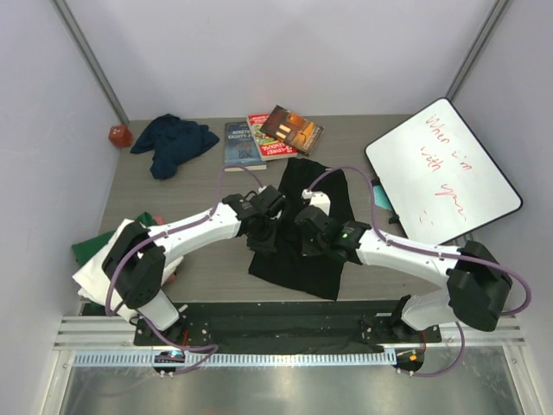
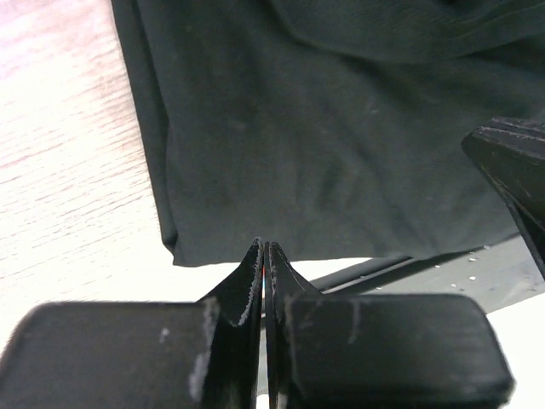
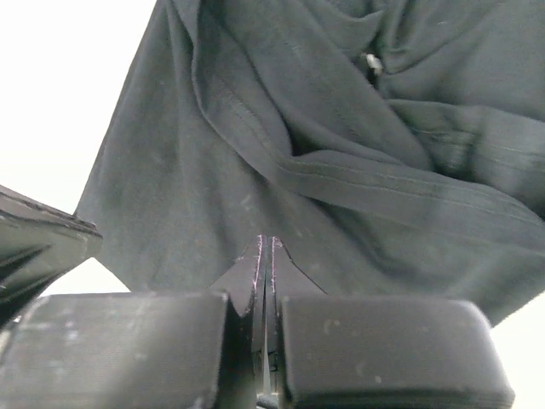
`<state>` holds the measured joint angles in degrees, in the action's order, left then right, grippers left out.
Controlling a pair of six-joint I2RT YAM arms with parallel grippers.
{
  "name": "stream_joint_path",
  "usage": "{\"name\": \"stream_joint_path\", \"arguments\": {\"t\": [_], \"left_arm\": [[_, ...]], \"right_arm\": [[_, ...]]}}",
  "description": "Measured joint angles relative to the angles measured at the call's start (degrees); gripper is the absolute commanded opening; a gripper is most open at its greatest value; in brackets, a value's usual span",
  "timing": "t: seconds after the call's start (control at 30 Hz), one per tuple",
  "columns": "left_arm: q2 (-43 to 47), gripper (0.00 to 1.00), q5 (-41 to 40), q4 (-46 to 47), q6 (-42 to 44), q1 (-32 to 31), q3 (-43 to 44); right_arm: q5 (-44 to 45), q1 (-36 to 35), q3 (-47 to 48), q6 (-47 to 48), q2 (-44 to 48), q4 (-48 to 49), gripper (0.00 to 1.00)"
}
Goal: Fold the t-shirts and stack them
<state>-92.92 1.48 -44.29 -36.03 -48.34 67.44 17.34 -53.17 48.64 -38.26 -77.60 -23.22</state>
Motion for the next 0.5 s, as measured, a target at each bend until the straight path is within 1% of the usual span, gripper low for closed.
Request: {"name": "stream_joint_path", "arguments": {"t": [0.2, 0.5], "left_arm": [[-0.46, 0.00, 0.31, 2.56, -1.03, 0.11, -4.42], [-4.11, 0.00, 2.23, 6.03, -1.22, 0.11, -6.62]], "right_arm": [[-1.99, -0.02, 0.02, 0.02, -3.56, 3.63, 0.01], [-3.32, -0.02, 1.62, 0.24, -9.77, 6.54, 0.01]]}}
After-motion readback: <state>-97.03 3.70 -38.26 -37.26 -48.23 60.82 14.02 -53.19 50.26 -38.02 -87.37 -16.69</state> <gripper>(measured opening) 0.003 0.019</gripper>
